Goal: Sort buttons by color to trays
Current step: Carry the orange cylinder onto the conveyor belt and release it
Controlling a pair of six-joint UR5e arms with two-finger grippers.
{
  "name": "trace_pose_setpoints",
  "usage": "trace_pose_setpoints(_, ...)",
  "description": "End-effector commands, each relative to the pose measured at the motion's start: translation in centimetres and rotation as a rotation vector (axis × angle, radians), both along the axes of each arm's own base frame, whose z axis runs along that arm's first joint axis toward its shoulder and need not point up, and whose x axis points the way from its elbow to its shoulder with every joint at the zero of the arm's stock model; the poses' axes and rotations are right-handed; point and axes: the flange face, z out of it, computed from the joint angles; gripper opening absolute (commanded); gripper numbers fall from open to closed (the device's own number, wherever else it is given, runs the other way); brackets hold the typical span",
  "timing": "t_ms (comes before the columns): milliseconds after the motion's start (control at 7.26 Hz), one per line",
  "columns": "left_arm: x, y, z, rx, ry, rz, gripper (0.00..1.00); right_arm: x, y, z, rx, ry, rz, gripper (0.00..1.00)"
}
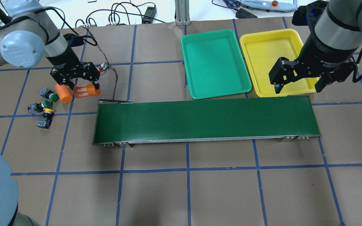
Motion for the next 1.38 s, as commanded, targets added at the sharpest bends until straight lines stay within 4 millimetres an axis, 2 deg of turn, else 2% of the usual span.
trace_pose_setpoints(0, -6.1, 6.1, -0.5, 0.045, -0.016, 0.035, 0.0, -0.5, -0.4, -0.2, 0.0, 0.011, -0.006, 1.0)
trace_pose_setpoints(138, -7.4, 6.3, -1.2, 0.05, -0.022, 0.022, 0.0, -1.4, -0.5, -0.3, 0.005, 0.012, -0.024, 1.0)
trace_pose_setpoints(276, -8.8, 5.5, -2.2, 0.008, -0.034, 0.03, 0.0, -1.7, -0.6, -0.4, 0.008, 0.012, -0.027, 1.0)
trace_pose_setpoints(413, -10.2, 5.5, -2.2, -0.019, -0.041, 0.006, 0.0, -2.0, -0.7, -0.7, 0.015, 0.015, -0.033, 1.0)
trace_pose_setpoints(551, -10.3, 4.8, -2.4, -0.053, -0.036, 0.001, 0.03, -2.8, -0.4, -1.9, 0.039, 0.049, -0.04, 1.0)
trace_pose_setpoints(689, -10.9, 5.2, -3.1, -0.044, -0.043, -0.014, 0.65, -3.0, -0.3, -2.0, 0.038, 0.059, -0.044, 1.0)
trace_pose_setpoints(827, -11.2, 6.5, -4.2, -0.019, -0.033, -0.022, 0.98, -3.0, -0.3, -2.0, 0.037, 0.058, -0.047, 1.0)
trace_pose_setpoints(964, -11.2, 7.8, -4.6, -0.005, -0.03, -0.021, 1.0, -2.9, -0.3, -2.0, 0.035, 0.055, -0.047, 1.0)
trace_pose_setpoints(1102, -11.4, 8.0, -3.8, -0.021, -0.026, -0.026, 1.0, -2.9, -0.3, -2.1, 0.038, 0.054, -0.046, 1.0)
trace_pose_setpoints(1240, -11.5, 8.0, -1.7, -0.063, -0.025, -0.027, 1.0, -2.9, -0.3, -2.0, 0.036, 0.055, -0.046, 1.0)
